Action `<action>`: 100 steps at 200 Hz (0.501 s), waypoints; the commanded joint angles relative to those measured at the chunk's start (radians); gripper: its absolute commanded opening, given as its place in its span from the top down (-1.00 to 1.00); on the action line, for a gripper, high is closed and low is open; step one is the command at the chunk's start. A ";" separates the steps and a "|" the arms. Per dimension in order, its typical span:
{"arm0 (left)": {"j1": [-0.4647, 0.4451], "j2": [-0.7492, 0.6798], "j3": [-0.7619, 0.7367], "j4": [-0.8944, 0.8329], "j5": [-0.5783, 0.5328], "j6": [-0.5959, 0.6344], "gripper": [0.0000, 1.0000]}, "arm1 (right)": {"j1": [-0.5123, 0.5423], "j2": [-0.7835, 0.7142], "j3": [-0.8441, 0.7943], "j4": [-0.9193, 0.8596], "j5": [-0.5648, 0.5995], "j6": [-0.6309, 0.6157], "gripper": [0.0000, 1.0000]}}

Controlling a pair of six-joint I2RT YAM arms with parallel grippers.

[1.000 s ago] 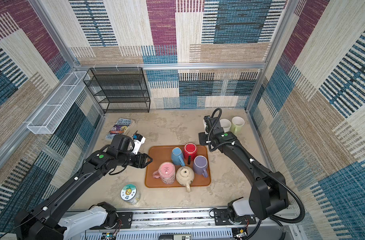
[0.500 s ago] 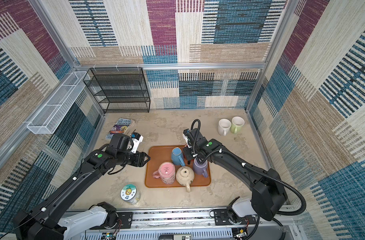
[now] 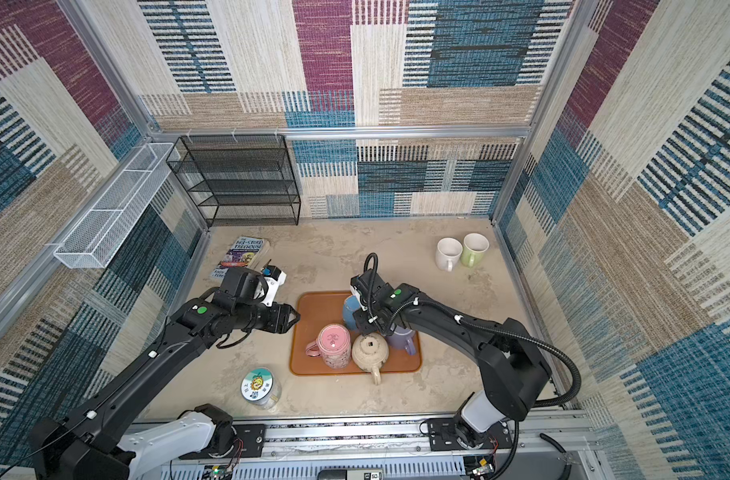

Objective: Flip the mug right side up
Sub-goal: 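Move the right gripper over the upside-down blue mug on the tray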

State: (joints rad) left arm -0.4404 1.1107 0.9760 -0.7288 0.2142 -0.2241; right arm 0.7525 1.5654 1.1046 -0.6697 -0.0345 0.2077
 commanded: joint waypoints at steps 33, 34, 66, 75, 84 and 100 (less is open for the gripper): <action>0.005 -0.011 -0.025 0.025 0.011 0.015 -0.32 | 0.001 0.092 0.061 0.022 0.017 0.009 0.16; 0.006 -0.011 -0.025 0.025 0.012 0.015 -0.32 | 0.002 0.094 0.062 0.022 0.017 0.009 0.17; 0.013 -0.009 -0.026 0.033 0.021 0.020 -0.32 | 0.002 0.149 0.107 0.002 0.047 0.009 0.28; 0.016 -0.009 -0.027 0.034 0.026 0.022 -0.32 | 0.002 0.161 0.118 -0.004 0.053 0.007 0.33; 0.019 -0.008 -0.028 0.036 0.031 0.022 -0.32 | 0.001 0.170 0.129 -0.008 0.053 0.005 0.38; 0.024 -0.005 -0.028 0.038 0.039 0.023 -0.32 | 0.002 0.181 0.145 -0.016 0.059 0.002 0.50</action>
State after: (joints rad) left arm -0.4232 1.1046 0.9512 -0.7185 0.2256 -0.2180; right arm 0.7525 1.7325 1.2263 -0.6739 -0.0013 0.2111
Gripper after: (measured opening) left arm 0.662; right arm 0.280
